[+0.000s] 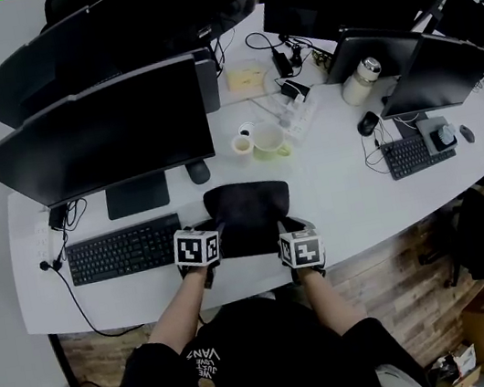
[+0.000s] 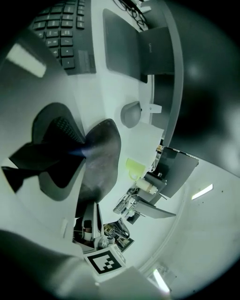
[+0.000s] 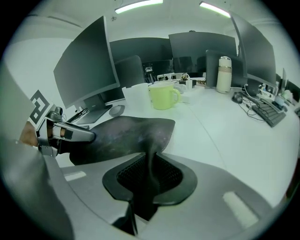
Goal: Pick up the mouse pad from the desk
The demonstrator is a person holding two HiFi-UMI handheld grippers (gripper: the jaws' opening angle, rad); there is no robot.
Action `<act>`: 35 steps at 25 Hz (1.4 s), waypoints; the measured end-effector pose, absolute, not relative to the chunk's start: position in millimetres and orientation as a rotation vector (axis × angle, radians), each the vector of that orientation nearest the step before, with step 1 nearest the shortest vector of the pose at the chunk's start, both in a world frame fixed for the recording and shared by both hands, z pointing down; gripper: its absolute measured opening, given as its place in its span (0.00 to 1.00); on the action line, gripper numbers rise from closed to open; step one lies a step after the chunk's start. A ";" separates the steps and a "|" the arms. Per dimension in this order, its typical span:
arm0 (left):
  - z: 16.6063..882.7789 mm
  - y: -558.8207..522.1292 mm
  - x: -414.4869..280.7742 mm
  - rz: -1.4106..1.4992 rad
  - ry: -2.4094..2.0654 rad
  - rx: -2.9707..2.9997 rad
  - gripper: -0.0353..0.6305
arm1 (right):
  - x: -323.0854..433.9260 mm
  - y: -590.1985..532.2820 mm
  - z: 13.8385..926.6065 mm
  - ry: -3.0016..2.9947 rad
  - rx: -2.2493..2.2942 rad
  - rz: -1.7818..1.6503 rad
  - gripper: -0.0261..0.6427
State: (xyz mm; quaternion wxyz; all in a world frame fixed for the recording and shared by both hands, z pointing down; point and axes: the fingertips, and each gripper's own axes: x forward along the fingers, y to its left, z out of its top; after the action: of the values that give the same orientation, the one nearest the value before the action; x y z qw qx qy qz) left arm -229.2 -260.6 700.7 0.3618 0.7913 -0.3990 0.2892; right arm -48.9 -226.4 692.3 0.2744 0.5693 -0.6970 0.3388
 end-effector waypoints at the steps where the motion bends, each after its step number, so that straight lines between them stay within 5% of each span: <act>1: 697.4 -259.9 -228.8 0.730 -1.031 2.050 0.19 | -49.4 -226.4 690.2 -1.882 1.536 0.906 0.14; 35: 576.2 -146.2 -173.4 0.381 -1.497 2.103 0.17 | 10.7 -170.1 581.3 -2.322 1.273 0.672 0.12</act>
State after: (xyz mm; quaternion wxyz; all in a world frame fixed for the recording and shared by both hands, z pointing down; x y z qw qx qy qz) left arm -173.4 -146.2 576.2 0.2631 0.7775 -0.5536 0.1408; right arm 10.7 -170.1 581.3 0.2032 0.4563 -0.8322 0.2407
